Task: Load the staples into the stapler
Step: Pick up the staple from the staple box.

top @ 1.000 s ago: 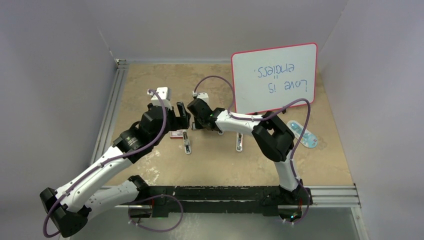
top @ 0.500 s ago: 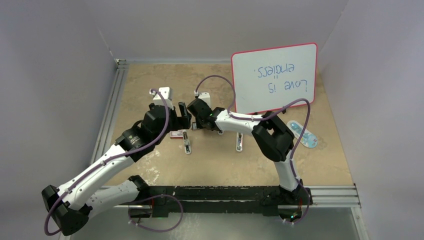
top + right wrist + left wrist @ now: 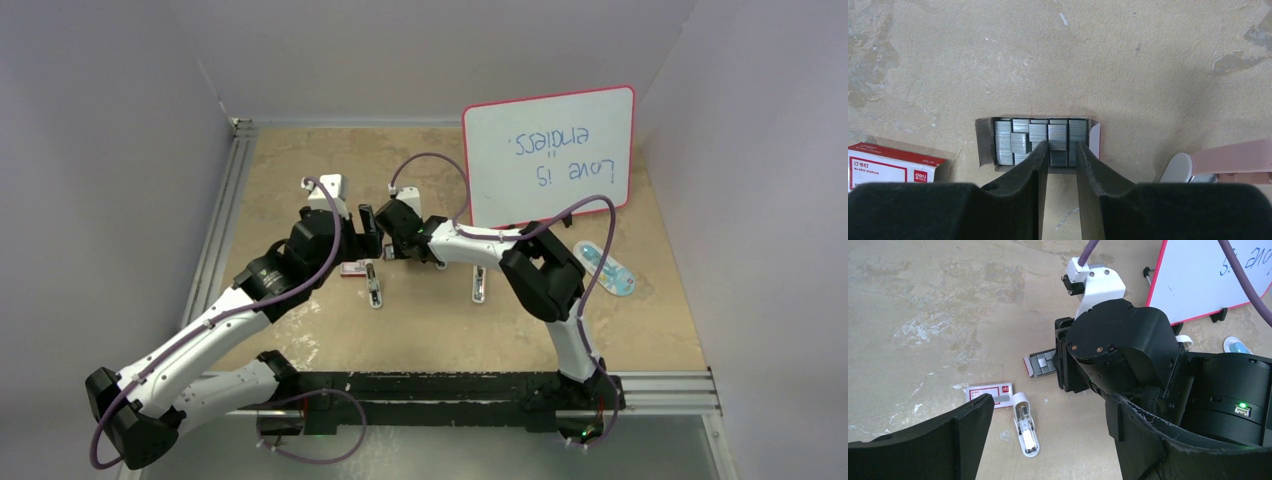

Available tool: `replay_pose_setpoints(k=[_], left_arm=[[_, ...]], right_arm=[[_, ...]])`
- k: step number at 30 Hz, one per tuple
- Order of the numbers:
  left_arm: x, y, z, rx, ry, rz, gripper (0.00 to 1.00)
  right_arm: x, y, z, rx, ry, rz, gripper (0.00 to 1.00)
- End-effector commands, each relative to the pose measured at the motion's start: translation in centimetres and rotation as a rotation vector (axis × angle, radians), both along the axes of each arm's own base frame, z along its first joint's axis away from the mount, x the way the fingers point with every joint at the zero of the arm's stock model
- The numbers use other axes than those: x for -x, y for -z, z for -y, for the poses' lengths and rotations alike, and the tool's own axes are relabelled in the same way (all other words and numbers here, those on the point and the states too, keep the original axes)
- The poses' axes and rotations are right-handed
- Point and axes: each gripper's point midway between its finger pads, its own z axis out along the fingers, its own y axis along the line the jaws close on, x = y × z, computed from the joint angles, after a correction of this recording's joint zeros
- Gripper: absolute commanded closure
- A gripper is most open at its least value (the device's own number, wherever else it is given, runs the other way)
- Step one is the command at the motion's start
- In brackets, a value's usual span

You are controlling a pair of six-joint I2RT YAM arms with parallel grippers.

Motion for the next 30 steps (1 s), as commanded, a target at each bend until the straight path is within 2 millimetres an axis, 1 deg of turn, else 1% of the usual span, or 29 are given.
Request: replay_pose_setpoints(k=[1,11,20,23,30], left_arm=[[-0.4,-1.3,0.2,0.032,-0.011,0.025,0.18],[-0.4,-1.3,0.1,0.031,-0.015,0.025,0.17],[-0.5,-1.1,0.2,0.024,-0.013,0.020,0.17],[-0.5,-1.1,0.2,0.023,-0.013,0.020,0.17],[-0.5,-1.1,0.2,0.024,-0.014,0.020,0.17]], right_arm=[[-1.3,-1.2,-0.4,-0.001,0.016,0.049,0.71],[-1.5,-1.1,-0.6,-0.004,0.007,0.064,0.72],[-1.7,-1.3,-0.6,-0.002,-0.009,0.086,0.82],[-1.7,-1.8,-0.5,-0.013,-0.009,0.090,0.84],[-1.1,-3.1,0.0,-0.028,-0.007,0.089,0.84]])
